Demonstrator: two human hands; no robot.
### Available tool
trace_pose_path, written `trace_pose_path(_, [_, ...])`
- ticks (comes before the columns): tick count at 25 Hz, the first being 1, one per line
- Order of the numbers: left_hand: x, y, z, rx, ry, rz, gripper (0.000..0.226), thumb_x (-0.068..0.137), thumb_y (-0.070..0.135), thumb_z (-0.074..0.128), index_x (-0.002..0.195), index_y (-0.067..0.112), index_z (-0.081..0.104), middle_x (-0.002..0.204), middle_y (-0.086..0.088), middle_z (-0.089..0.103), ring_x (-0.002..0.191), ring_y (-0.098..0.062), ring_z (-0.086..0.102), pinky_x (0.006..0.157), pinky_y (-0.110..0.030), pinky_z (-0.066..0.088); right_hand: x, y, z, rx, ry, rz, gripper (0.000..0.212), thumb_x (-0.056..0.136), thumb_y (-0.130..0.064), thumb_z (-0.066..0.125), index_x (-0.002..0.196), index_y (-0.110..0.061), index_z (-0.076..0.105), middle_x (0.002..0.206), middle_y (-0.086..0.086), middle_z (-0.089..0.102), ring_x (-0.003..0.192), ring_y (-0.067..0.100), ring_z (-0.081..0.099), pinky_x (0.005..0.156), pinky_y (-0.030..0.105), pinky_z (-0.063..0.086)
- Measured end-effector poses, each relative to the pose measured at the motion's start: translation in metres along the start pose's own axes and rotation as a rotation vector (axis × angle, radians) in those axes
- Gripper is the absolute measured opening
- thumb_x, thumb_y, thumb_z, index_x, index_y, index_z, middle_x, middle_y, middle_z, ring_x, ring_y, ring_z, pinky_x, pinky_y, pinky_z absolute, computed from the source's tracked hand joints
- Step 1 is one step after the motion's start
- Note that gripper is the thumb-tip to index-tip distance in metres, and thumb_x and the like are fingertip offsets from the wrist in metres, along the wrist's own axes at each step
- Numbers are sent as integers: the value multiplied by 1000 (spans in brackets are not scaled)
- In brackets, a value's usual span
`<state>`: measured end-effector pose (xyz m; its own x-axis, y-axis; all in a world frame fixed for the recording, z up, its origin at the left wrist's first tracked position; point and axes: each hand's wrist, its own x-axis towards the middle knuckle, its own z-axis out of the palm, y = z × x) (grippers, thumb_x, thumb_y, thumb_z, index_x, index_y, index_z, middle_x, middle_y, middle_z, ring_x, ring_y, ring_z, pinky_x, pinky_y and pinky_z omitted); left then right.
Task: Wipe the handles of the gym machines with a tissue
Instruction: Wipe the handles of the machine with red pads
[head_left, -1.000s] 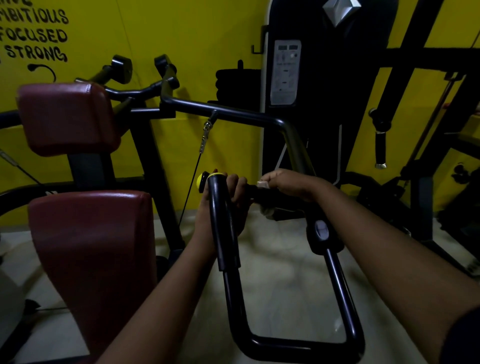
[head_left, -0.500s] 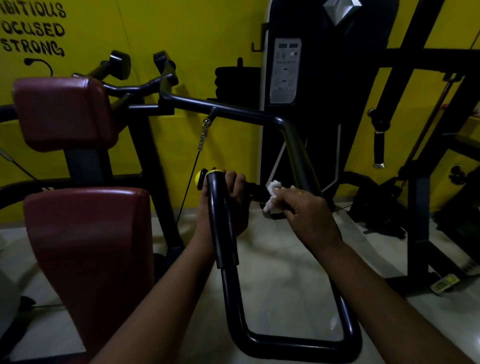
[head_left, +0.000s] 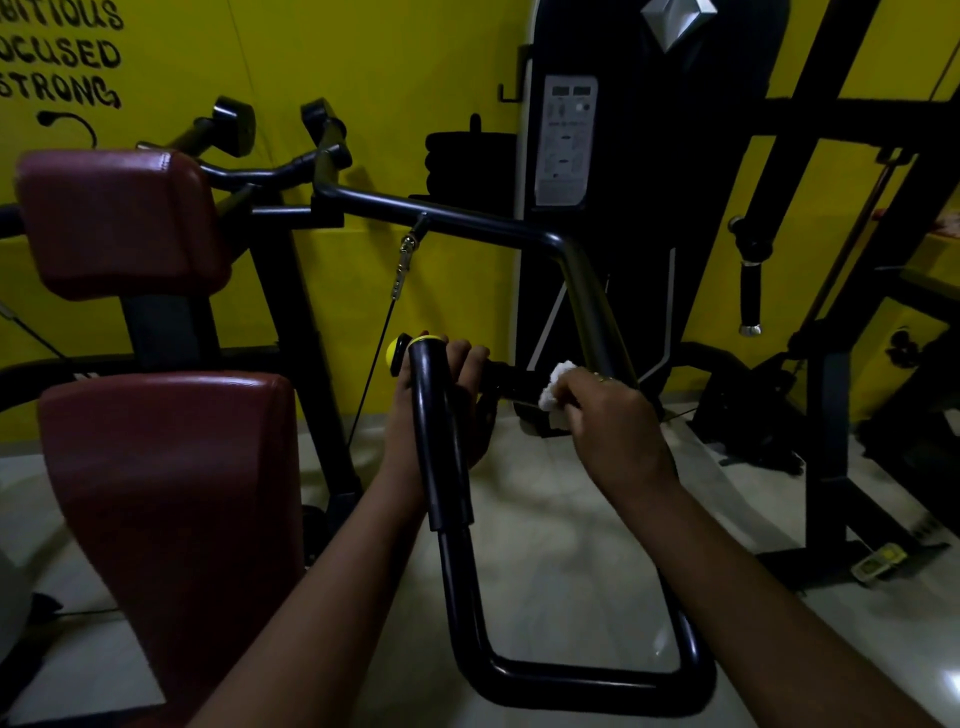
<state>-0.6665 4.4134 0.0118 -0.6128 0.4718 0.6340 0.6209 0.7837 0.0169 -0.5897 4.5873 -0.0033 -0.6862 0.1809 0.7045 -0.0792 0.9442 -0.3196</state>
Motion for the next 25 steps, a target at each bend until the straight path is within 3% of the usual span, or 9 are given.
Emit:
trace_pose_path(2, [3,-2,20,1,-21,56,48,88,42,40,125,15,55,118,-7,57,115,-30,50,99,-47,41,-1,-12,8,40,29,-67,23,93,-15,44,91,-10,67,93,8,72,93,23,68,83,35,53])
trace_pose_path(5, [11,4,12,-53,3,35,36,87,40,41,111,19,59,102,-6,53,101,-30,49,90,-46,40,-6,-4,5,-2,0,-238,15,91,-4,57,99,-4,69,102,12,72,101,24,67,92,30,49])
trace_pose_path(8, [10,8,16,-55,106,41,29,90,41,42,100,19,59,96,-5,52,94,-27,48,87,-44,39,-9,9,-13,-55,-17,-120,10,88,-2,63,86,-11,65,84,5,70,79,21,69,74,23,49])
trace_pose_path(11, [10,10,18,-23,107,23,29,87,39,44,101,18,58,98,-5,52,94,-28,48,83,-38,35,15,-2,-5,15,-63,39,18,90,-7,54,100,-17,65,86,7,70,79,24,68,69,36,54])
trace_pose_path(14, [7,11,19,17,143,70,27,88,35,44,100,16,58,97,-6,50,92,-28,48,82,-37,31,51,-11,5,127,-349,29,35,89,-2,53,119,-16,65,103,7,70,93,18,65,79,35,53])
trace_pose_path(17, [9,7,22,8,146,78,26,90,36,44,99,15,57,95,-7,49,92,-30,47,84,-39,32,76,3,-1,71,-670,148,24,92,-11,49,108,-11,68,106,8,66,97,23,60,86,36,46])
trace_pose_path(20, [8,7,24,46,142,74,25,89,37,47,100,16,56,96,-7,49,93,-30,46,84,-41,34,99,8,0,-3,-917,345,22,99,-15,43,88,-3,59,88,13,55,64,13,45,69,22,38])
trace_pose_path(22, [9,8,24,79,153,77,26,88,37,49,101,16,56,97,-7,49,92,-29,46,84,-41,34,109,1,10,88,-973,393,22,97,-10,42,79,-4,54,78,13,46,58,18,38,59,23,34])
trace_pose_path(25, [9,7,26,100,159,98,27,88,37,49,103,17,56,96,-6,48,91,-28,44,85,-42,34,102,-5,23,415,-878,433,21,91,-12,48,79,-2,64,78,10,60,69,19,54,67,28,43])
